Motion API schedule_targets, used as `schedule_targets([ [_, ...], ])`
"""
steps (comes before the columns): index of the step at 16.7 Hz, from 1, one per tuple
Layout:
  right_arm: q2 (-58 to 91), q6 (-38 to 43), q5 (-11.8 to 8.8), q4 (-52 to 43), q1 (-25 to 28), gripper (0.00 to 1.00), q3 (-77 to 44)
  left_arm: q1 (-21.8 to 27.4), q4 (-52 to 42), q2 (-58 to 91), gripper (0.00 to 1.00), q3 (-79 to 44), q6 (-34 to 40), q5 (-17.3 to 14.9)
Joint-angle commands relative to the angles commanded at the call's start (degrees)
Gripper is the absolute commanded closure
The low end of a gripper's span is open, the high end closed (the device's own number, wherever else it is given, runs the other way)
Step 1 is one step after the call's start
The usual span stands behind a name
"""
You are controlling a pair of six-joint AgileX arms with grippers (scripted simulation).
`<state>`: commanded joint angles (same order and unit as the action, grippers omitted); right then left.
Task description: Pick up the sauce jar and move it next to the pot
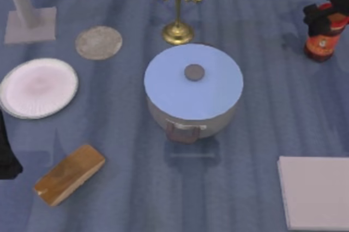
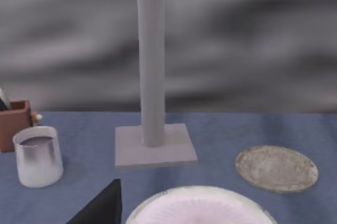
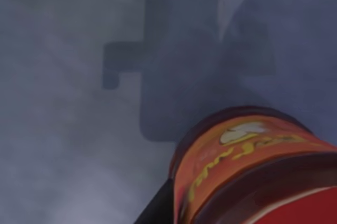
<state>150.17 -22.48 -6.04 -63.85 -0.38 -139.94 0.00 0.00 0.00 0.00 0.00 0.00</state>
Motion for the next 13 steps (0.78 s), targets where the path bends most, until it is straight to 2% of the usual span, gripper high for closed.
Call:
schedule_targets([
  [4,-4.1,-0.1,-0.1,0.0,0.3,1.0,4.1,0.0,0.0,0.0,0.0,0.0,0.0,0.0],
  [10,-24.2,0.1,-0.3,0.0,0.6,1.0,24.0,0.0,0.0,0.0,0.0,0.0,0.0,0.0],
  [13,-30.0,0.1,-0.3,-0.2,0.8,1.0,29.8,0.0,0.0,0.0,0.0,0.0,0.0,0.0],
])
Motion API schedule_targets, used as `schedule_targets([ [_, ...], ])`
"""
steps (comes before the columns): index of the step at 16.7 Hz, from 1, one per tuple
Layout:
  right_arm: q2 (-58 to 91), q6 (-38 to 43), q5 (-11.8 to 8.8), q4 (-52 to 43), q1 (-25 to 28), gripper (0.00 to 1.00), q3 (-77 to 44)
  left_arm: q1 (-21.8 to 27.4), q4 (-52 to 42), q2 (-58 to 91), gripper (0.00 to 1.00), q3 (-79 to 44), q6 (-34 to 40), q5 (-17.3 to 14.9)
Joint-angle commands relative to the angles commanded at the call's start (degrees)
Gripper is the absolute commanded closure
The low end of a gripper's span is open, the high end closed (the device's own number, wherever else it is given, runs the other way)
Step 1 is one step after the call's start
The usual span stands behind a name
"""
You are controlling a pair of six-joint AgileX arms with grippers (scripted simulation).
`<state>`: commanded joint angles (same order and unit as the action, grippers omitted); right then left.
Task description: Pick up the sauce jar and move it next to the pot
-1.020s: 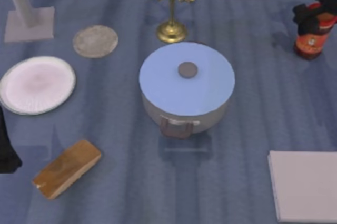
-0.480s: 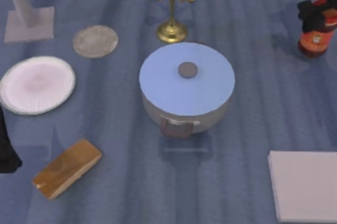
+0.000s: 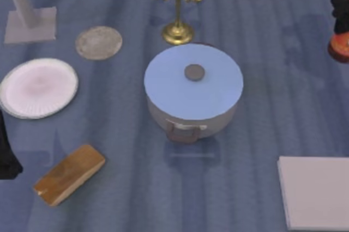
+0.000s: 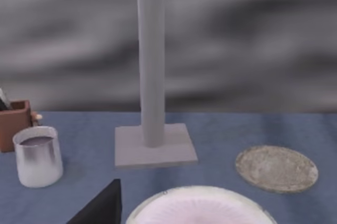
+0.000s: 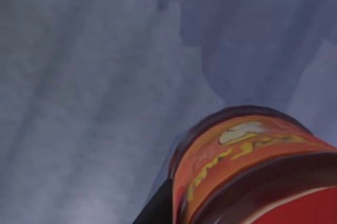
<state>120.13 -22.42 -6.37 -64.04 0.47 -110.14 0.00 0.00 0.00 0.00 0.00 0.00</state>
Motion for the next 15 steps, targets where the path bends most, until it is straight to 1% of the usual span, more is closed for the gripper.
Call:
schedule_targets([
  [6,-0.7,0.2,0.0,0.0,-0.2,1.0,0.7,0.0,0.0,0.0,0.0,0.0,0.0,0.0],
  [8,-1.1,2.2,0.6,0.8,0.9,1.0,1.9,0.0,0.0,0.0,0.0,0.0,0.0,0.0],
  [11,-2.4,9.3,2.7,3.5,4.1,1.0,6.1,0.0,0.0,0.0,0.0,0.0,0.0,0.0],
  [15,-5.2,23.9,6.6,8.8,10.0,1.0,13.9,0.0,0.0,0.0,0.0,0.0,0.0,0.0],
])
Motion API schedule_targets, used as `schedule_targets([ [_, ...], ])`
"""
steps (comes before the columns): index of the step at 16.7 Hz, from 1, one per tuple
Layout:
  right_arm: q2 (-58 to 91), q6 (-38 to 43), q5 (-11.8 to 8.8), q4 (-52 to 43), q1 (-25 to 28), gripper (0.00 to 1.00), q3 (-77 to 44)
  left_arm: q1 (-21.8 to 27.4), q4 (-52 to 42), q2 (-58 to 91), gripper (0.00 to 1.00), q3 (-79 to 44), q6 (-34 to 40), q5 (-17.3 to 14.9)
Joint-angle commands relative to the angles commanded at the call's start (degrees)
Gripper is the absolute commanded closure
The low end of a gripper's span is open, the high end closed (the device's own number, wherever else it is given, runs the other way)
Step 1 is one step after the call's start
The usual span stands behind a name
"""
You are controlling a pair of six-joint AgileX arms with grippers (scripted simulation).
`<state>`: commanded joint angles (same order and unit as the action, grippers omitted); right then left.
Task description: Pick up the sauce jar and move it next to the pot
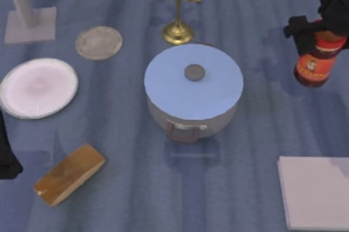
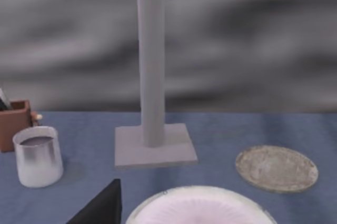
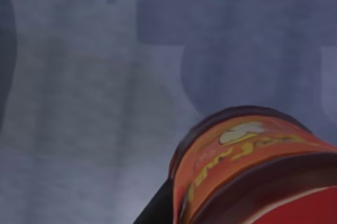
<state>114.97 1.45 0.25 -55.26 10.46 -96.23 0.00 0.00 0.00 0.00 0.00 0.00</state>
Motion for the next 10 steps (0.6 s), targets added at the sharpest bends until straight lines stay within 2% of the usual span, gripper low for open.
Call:
schedule_targets([
  [5,-3.3,14.6,4.3,5.8,6.5,1.0,8.9,0.0,0.0,0.0,0.0,0.0,0.0,0.0],
  [10,-4.0,16.5,5.0,6.9,7.6,1.0,10.4,0.0,0.0,0.0,0.0,0.0,0.0,0.0],
])
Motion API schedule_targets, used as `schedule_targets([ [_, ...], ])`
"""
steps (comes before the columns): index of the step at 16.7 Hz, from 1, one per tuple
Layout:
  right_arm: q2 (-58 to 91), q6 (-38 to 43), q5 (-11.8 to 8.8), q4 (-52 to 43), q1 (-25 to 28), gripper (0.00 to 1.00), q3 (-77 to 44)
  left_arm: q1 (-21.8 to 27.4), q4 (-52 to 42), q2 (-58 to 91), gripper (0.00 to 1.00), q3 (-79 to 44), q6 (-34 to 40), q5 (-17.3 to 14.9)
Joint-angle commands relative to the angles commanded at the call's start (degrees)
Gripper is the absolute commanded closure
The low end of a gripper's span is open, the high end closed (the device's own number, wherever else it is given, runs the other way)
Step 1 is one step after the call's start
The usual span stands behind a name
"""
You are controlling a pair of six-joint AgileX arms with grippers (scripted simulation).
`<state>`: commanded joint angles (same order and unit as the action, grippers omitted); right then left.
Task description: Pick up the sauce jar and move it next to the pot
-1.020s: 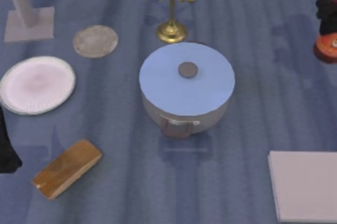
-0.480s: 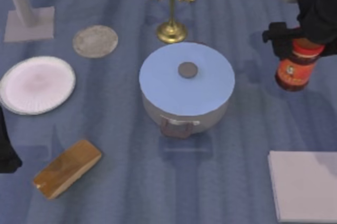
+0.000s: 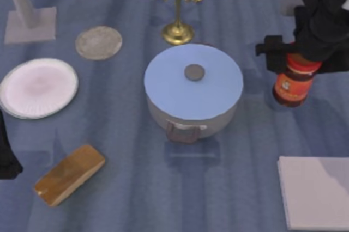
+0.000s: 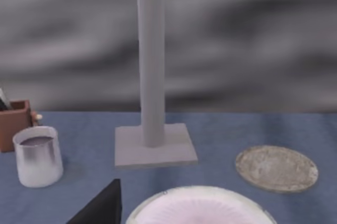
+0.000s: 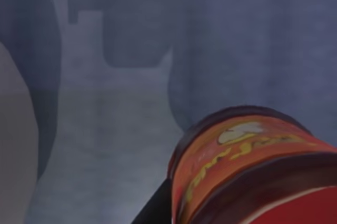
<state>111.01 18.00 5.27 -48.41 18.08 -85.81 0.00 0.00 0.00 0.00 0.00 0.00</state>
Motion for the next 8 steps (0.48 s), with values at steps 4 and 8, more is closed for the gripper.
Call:
schedule_targets([
  [4,1.3,-0.1,-0.2,2.2,-0.2,1.0,1.1,0.0,0.0,0.0,0.0,0.0,0.0,0.0],
  [8,4.1,-0.2,0.0,8.7,-0.3,1.0,4.3,0.0,0.0,0.0,0.0,0.0,0.0,0.0],
])
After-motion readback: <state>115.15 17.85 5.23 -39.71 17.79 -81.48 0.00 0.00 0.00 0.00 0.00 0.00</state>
